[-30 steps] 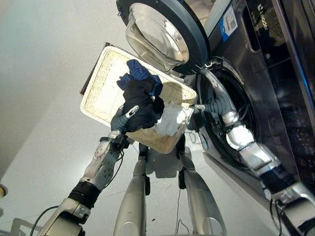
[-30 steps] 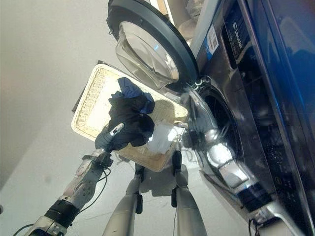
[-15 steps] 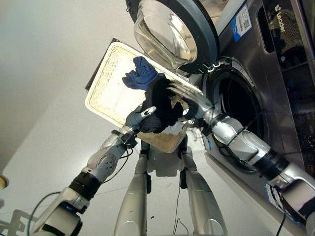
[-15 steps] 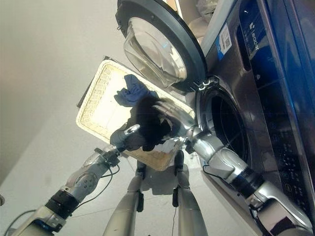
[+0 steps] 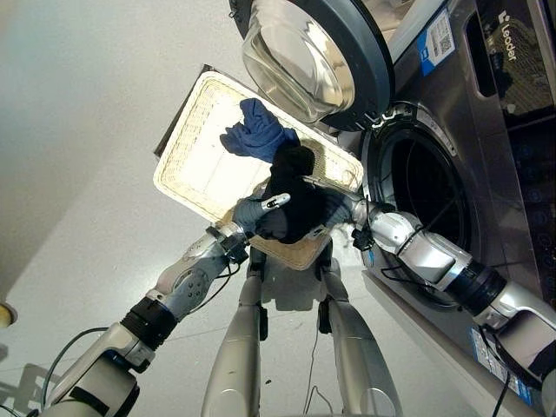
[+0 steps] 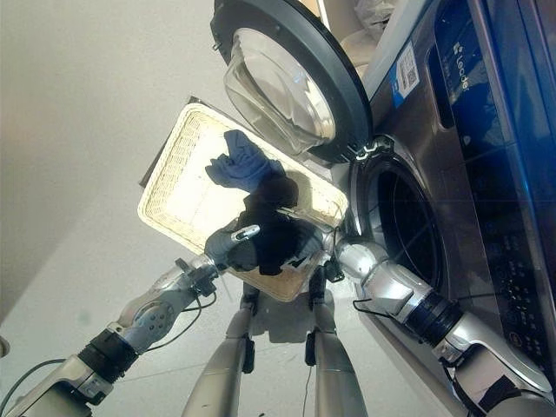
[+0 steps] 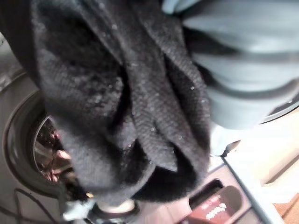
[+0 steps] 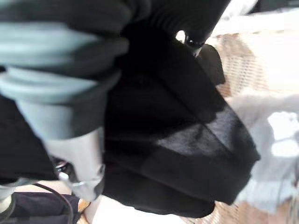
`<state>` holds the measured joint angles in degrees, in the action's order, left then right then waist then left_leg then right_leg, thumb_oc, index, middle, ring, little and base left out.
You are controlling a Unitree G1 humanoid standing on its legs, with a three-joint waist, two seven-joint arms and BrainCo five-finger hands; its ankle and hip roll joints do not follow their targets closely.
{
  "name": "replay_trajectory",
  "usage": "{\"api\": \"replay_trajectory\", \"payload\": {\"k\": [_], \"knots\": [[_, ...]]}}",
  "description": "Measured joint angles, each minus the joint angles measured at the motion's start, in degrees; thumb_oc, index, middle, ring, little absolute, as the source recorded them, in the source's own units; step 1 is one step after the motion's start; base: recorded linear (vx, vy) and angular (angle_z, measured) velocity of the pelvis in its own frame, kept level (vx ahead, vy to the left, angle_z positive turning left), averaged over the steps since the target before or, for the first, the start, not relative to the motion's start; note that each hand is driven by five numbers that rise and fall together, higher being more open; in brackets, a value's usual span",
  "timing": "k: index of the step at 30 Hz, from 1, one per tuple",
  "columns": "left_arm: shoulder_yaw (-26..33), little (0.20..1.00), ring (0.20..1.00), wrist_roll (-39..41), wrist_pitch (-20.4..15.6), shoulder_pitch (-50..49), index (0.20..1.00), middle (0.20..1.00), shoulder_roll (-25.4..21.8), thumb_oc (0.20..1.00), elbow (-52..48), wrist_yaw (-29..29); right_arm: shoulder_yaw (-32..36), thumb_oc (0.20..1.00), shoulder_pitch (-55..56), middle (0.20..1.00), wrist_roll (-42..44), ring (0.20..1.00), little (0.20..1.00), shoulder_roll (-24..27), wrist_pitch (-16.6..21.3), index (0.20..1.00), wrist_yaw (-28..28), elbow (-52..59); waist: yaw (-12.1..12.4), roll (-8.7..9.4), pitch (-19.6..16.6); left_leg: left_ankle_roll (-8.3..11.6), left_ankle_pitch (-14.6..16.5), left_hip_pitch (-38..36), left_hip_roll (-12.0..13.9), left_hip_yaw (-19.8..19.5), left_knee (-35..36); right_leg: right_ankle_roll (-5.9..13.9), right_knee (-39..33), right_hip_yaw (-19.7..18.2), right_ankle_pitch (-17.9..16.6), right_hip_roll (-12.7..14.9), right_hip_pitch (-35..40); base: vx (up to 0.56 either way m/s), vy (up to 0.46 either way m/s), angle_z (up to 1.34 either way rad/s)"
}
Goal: Put the clothes into the washing machine.
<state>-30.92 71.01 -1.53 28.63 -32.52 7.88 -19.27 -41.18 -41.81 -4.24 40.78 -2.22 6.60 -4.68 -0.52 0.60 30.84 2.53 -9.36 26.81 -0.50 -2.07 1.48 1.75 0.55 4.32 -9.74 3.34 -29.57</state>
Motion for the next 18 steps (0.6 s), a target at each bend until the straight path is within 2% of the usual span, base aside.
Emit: {"api": "replay_trajectory", "payload": {"k": [6,9,15,18], "knots": [[-0.08,0.200,0.200,9.13,0.02,-1.92,0.200,0.200,4.03,0.200,-0.13,-3.68,0.36,1.000,1.57,1.000,4.18,1.000,1.000,-1.93,-2.48,1.000,-1.06,-1.04,-0.11,0.01,0.00,0.00,0.00,0.00,0.11,-0.01,0.00,-0.19,0.01,0.03,-0.13,-0.11,0.02,0.00,0.000,0.00],[0.39,0.200,0.200,16.03,0.02,-4.29,0.200,0.200,7.87,0.200,-0.94,-5.78,1.28,1.000,3.34,1.000,5.68,1.000,1.000,-5.70,-2.93,1.000,-4.14,-3.21,-0.31,0.02,-0.01,0.00,0.00,-0.01,0.13,-0.01,0.01,-0.01,0.01,0.06,0.01,-0.12,0.02,0.00,0.000,0.00],[0.71,0.200,0.200,18.73,-0.23,-5.29,0.200,0.200,11.12,0.200,-2.13,-6.18,2.59,1.000,5.71,1.000,8.63,1.000,1.000,-8.73,-3.28,1.000,-7.44,-3.81,-0.36,0.02,-0.01,0.01,0.00,0.00,0.20,-0.02,0.00,0.03,0.02,0.09,0.04,-0.19,0.02,0.00,0.000,0.00],[0.87,0.200,0.200,18.71,-0.33,-5.48,0.200,0.200,12.47,0.200,-2.13,-6.15,3.28,1.000,6.28,1.000,12.70,1.000,1.000,-11.12,-3.18,1.000,-8.23,-4.79,-0.39,0.02,-0.01,0.01,0.00,0.01,0.14,-0.05,0.01,0.02,0.02,0.10,0.06,-0.15,0.02,0.00,0.000,0.00]]}}
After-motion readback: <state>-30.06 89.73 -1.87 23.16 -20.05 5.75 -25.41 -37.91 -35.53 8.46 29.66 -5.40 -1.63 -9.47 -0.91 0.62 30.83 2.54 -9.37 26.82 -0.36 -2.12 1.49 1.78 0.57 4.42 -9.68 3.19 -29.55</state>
